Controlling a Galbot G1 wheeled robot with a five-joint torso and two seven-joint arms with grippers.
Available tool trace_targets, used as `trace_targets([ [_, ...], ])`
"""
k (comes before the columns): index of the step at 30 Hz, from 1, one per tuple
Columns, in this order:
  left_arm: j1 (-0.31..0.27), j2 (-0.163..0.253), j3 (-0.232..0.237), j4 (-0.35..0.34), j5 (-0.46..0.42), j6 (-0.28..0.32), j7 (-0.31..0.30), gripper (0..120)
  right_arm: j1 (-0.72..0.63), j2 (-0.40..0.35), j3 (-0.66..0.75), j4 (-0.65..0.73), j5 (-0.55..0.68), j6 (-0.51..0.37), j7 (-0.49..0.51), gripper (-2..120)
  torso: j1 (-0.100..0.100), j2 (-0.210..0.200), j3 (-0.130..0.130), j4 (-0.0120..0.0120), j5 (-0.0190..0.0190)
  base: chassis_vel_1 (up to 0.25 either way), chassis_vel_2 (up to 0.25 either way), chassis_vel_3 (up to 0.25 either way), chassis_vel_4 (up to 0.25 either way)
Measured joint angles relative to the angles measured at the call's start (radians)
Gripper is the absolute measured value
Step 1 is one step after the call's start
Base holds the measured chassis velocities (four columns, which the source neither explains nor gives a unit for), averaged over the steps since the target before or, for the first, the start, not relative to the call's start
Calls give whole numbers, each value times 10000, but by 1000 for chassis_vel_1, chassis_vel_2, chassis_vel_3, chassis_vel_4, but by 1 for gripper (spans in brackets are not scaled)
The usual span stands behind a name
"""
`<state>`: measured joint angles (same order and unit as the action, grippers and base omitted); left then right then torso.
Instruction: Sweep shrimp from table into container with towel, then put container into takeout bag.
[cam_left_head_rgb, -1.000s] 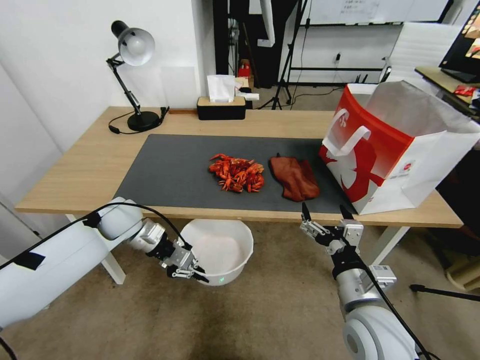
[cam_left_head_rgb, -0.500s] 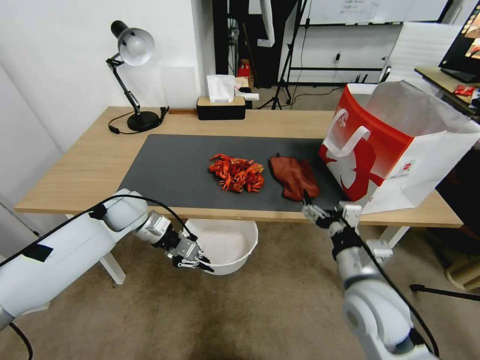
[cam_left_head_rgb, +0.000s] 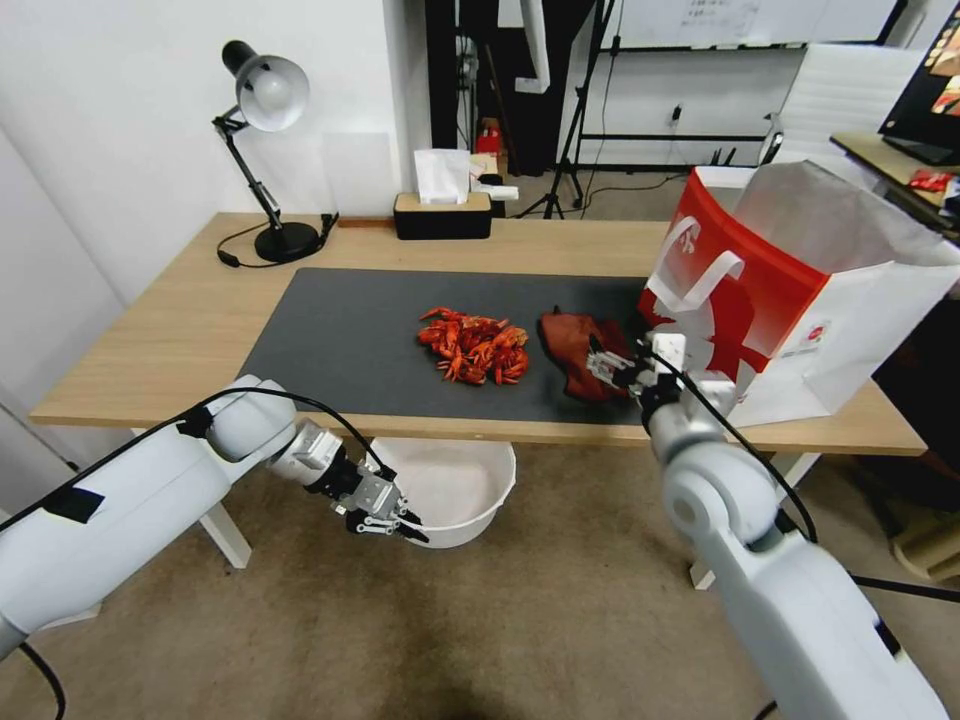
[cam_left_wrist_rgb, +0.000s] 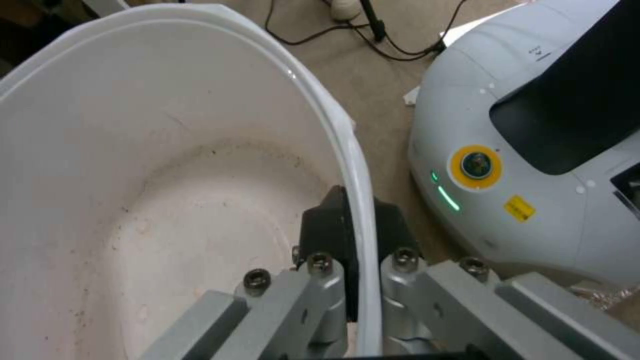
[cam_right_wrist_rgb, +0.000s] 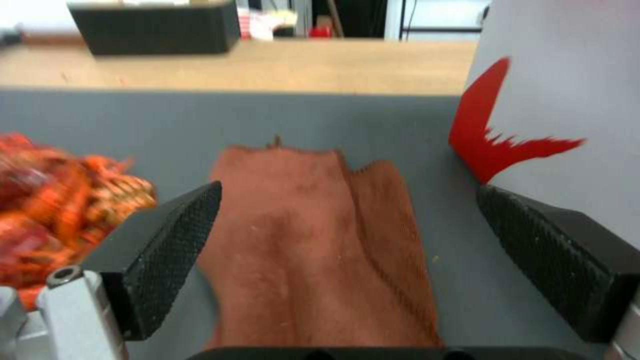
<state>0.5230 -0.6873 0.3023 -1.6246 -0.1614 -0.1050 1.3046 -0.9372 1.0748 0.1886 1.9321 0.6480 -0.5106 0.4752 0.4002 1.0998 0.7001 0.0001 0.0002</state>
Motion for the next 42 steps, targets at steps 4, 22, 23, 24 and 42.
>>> trace_targets([
  [4,62,10,-46,-37,-1,2,1,0,551,-307,-539,-373,447,-485,112,97,0,1,0,-3,-1,0,0,0,0],
  [22,197,93,-241,-83,-44,8,17,0,1997,-247,-1826,-1467,1618,-1332,619,80,-2,2,-1,-1,-2,0,0,0,0],
  [23,199,97,-258,-83,-47,8,20,0,1997,-223,-1827,-1491,1646,-1336,626,76,-3,2,-1,-1,-2,0,0,0,0],
  [24,204,104,-279,-83,-49,8,24,0,1986,-203,-1826,-1516,1662,-1337,628,71,-2,3,-2,-1,-2,0,0,0,0],
  [42,374,208,-400,-223,-70,67,44,0,1525,-70,-1444,-1714,1896,-1257,524,32,-4,4,-5,-4,-5,0,0,0,0],
])
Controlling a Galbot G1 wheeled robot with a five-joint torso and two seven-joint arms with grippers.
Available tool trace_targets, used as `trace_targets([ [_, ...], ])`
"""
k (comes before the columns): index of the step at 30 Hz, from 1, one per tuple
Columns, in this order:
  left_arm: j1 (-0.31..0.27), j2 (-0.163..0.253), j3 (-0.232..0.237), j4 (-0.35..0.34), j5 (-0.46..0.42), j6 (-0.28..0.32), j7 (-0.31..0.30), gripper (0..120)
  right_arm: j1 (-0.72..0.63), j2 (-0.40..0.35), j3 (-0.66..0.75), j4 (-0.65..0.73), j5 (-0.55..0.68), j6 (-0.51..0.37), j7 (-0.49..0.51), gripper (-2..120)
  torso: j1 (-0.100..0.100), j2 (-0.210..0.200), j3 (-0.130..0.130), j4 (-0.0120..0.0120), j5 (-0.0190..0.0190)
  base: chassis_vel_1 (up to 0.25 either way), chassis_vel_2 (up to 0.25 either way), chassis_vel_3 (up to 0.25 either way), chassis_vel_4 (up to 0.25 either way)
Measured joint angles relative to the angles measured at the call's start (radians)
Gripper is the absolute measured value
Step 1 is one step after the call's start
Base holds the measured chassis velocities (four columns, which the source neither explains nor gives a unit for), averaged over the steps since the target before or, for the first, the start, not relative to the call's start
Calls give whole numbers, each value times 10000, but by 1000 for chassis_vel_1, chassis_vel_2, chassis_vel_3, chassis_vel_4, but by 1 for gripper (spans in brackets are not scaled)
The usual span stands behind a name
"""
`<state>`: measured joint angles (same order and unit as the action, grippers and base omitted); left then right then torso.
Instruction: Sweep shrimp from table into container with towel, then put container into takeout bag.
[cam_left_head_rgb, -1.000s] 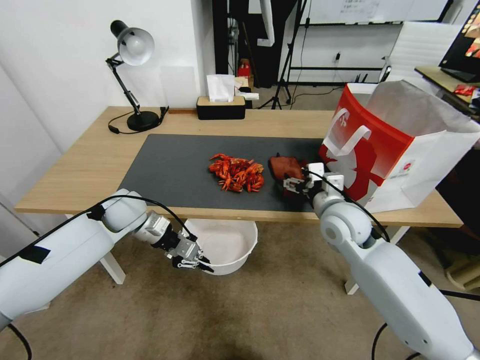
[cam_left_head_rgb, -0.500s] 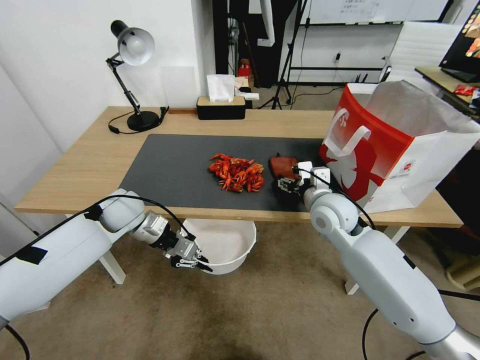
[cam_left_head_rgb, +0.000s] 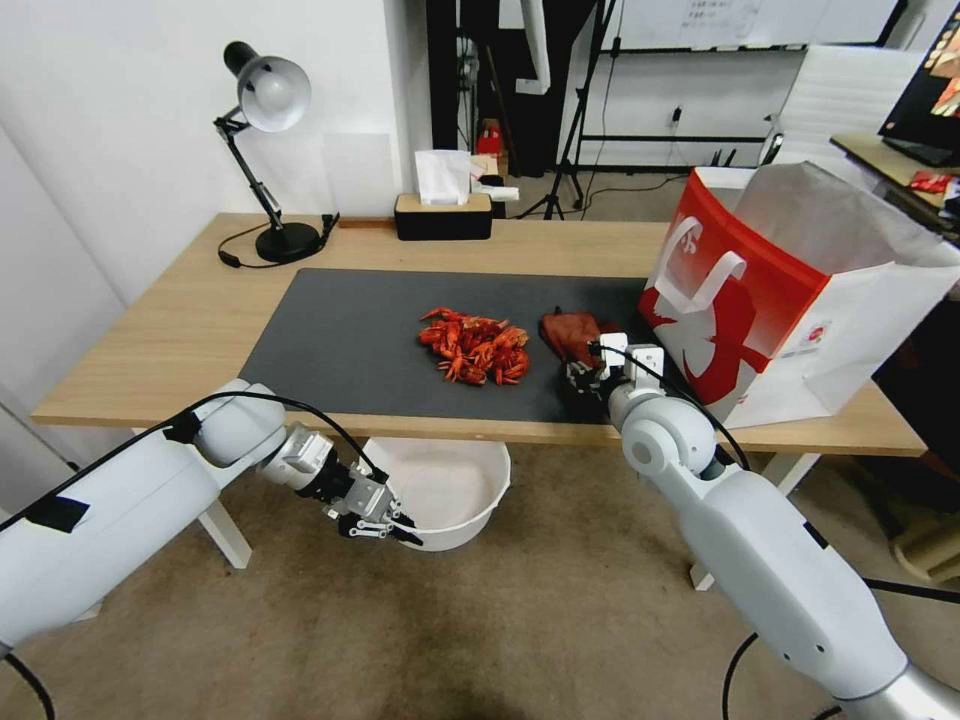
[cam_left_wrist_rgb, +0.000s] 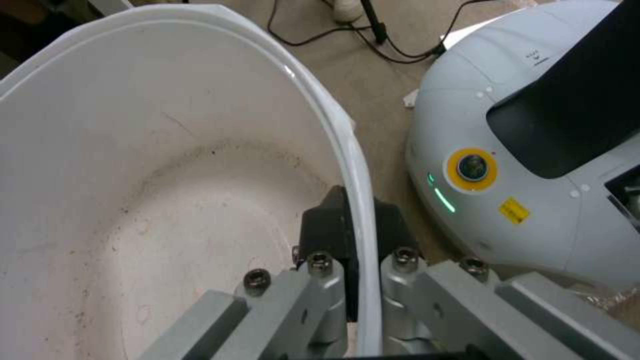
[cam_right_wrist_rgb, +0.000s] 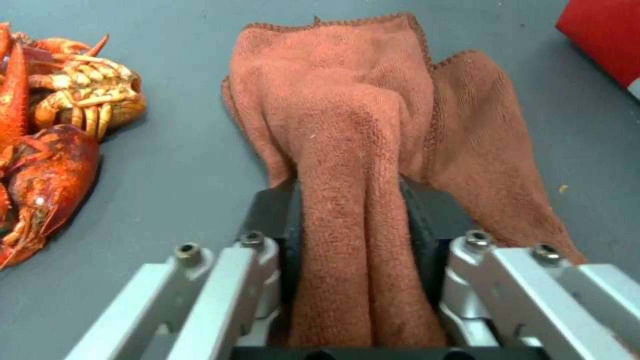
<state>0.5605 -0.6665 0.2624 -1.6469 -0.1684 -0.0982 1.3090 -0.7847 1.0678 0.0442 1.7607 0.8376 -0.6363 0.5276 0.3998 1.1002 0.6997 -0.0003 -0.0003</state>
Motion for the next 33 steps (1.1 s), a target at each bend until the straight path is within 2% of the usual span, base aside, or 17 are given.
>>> trace_targets([
  [6,18,1,-12,-3,-1,7,0,0,-26,-41,58,15,349,-12,38,19,0,0,1,0,1,0,0,0,0],
  [7,33,-1,-23,2,0,8,0,0,-29,-60,74,50,461,-32,45,13,0,0,1,3,2,0,0,0,0],
  [10,55,-3,-52,13,0,8,1,0,-29,-79,84,84,544,-59,52,8,1,0,2,3,3,0,0,0,0],
  [19,74,6,-105,42,3,0,9,0,-24,-100,146,211,834,-102,34,8,1,-2,4,1,4,0,0,0,0],
  [33,161,-26,-175,64,31,-24,18,0,413,-621,560,245,1660,246,-1248,8,3,-5,7,4,6,0,0,0,0],
])
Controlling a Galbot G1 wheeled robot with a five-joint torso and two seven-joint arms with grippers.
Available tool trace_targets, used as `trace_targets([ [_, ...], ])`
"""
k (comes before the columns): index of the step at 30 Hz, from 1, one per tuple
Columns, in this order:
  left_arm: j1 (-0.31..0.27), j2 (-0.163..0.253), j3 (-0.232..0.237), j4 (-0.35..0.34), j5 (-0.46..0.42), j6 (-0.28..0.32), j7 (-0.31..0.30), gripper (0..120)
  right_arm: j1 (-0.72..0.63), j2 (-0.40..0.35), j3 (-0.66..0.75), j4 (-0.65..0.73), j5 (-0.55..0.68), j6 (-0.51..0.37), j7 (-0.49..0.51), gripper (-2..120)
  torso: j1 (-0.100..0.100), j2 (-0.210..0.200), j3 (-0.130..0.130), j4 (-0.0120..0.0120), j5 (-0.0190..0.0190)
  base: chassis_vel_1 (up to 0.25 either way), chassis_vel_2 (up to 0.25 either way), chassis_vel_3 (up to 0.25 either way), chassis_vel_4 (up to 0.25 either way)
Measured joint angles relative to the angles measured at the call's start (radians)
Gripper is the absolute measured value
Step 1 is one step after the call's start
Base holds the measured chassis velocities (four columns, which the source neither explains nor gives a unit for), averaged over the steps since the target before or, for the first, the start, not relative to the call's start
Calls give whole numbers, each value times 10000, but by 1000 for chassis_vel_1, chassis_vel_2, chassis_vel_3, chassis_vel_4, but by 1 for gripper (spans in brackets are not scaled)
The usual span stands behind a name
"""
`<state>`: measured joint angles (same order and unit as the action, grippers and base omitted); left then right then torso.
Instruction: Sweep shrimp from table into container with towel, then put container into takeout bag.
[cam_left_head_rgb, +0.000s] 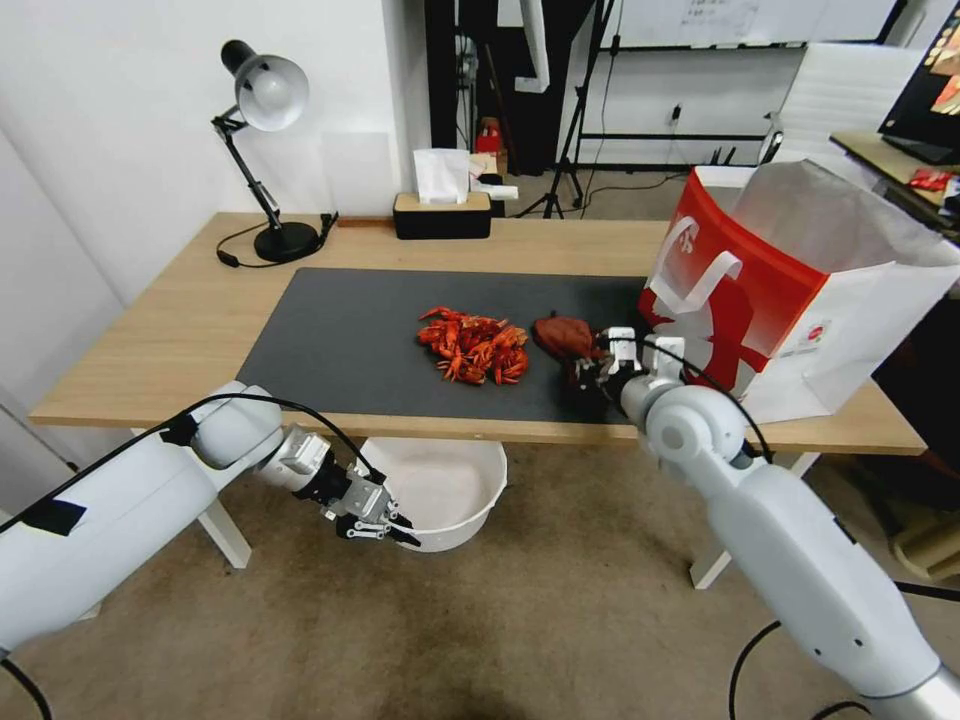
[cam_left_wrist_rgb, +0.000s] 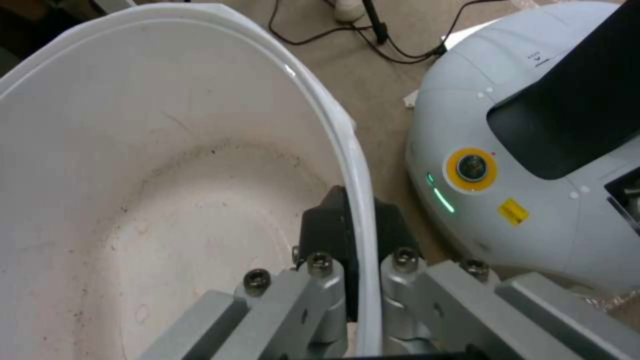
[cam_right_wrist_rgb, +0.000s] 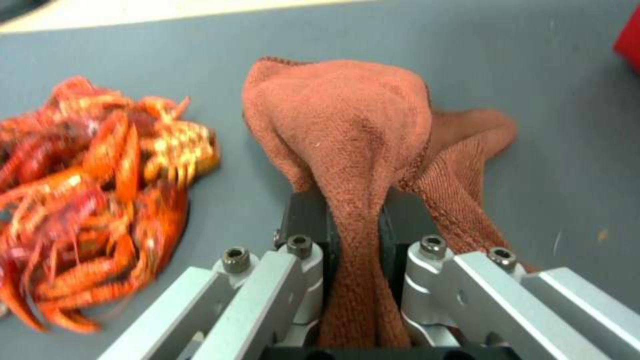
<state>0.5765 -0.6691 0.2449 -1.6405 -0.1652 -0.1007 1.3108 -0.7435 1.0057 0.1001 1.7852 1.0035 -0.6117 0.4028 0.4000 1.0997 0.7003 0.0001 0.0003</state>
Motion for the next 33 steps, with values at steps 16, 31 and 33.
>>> trace_targets([
  [16,121,69,-158,-64,3,-15,2,0,3590,-1183,-2718,-3206,-420,1755,-4800,8,1,1,-2,-1,-3,0,0,0,0],
  [31,-193,-144,171,59,86,4,0,0,5391,-539,-4975,-5199,-1196,2725,-6066,8,0,3,-3,0,-3,0,0,0,0],
  [33,-430,-329,373,222,200,-5,0,0,5452,-459,-5064,-5277,-1256,2728,-6028,8,1,3,-3,0,-4,0,0,0,0],
])
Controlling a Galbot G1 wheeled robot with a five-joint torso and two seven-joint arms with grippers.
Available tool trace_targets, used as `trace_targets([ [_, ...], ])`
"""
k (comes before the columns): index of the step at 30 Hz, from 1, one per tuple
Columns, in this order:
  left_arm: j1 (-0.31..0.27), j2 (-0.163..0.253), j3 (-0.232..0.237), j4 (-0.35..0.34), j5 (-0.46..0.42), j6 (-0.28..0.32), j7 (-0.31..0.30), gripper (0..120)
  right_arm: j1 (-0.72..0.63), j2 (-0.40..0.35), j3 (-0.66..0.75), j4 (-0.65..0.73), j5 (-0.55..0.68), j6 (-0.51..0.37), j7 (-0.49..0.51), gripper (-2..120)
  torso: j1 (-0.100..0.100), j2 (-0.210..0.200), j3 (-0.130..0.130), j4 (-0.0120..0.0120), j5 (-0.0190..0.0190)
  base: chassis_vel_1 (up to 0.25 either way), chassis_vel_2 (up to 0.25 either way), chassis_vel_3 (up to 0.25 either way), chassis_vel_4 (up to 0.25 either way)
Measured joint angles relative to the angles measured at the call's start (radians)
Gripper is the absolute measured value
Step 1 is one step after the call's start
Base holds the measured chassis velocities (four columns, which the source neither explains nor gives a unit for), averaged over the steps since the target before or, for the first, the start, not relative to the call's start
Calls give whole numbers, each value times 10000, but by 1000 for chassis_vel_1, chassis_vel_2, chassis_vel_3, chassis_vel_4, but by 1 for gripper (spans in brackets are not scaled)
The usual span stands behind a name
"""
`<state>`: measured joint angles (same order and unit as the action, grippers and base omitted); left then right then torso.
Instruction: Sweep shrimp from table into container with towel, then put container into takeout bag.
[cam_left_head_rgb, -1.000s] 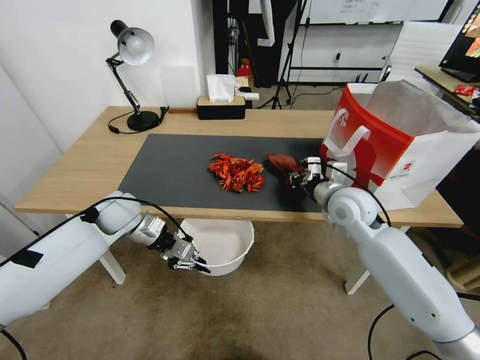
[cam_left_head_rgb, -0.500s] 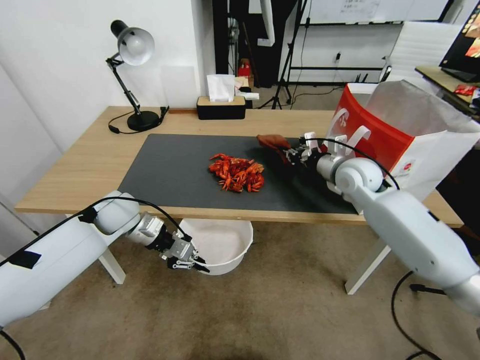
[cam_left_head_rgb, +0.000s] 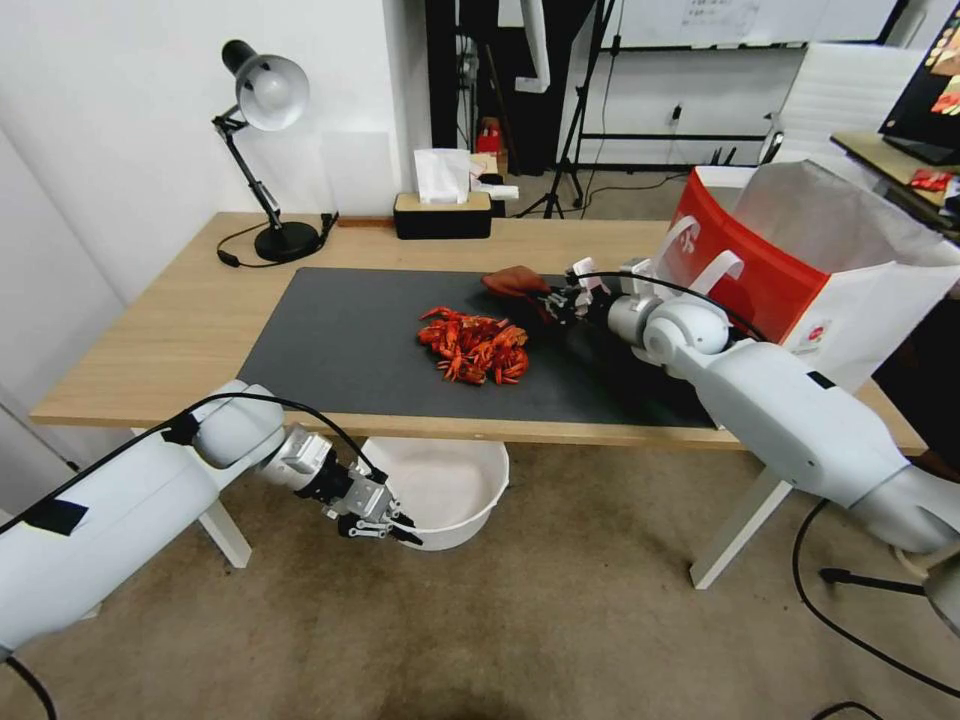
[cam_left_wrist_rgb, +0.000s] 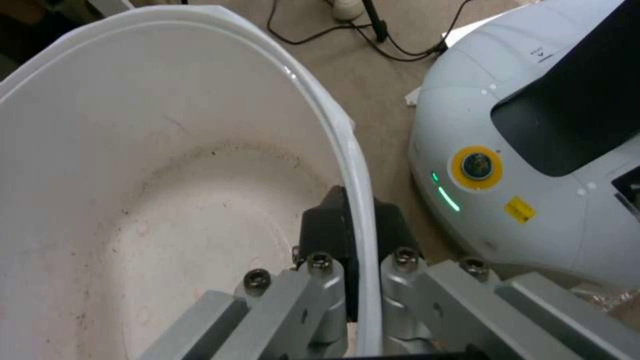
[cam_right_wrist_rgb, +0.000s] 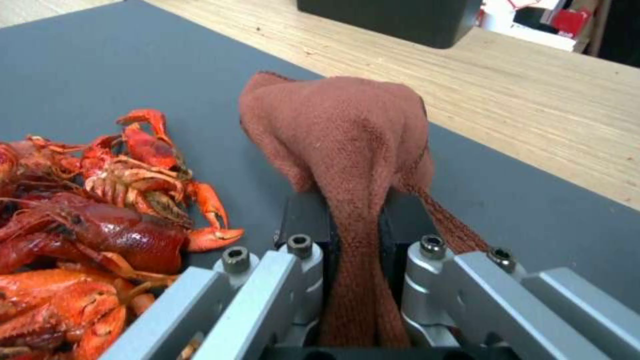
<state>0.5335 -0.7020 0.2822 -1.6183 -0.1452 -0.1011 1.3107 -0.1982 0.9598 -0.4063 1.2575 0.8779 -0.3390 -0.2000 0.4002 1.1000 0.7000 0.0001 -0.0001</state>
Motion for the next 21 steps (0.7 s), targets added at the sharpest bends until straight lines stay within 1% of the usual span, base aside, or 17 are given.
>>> trace_targets([
  [1,0,0,0,0,0,0,0,0,0,0,0,0,0,0,0,8,0,0,0,0,0,0,0,0,0],
  [3,-240,-167,186,124,73,-12,3,0,13,15,-58,-13,-60,0,22,8,0,0,0,-3,0,0,0,0,0],
  [4,-240,-167,186,124,73,-12,3,0,13,15,-58,-13,-60,0,22,8,0,0,0,-3,0,0,0,0,0],
  [8,-594,-336,484,246,74,-6,7,0,54,43,-317,-44,-81,0,67,8,0,0,0,-4,1,0,0,0,0],
  [12,-730,-383,600,278,62,-2,11,0,59,105,-603,-49,-75,64,61,8,0,0,0,-1,0,0,0,0,0],
  [21,-804,-409,650,245,38,19,10,0,-3,318,-880,75,-2,120,46,8,-1,0,0,0,0,0,0,0,0],
])
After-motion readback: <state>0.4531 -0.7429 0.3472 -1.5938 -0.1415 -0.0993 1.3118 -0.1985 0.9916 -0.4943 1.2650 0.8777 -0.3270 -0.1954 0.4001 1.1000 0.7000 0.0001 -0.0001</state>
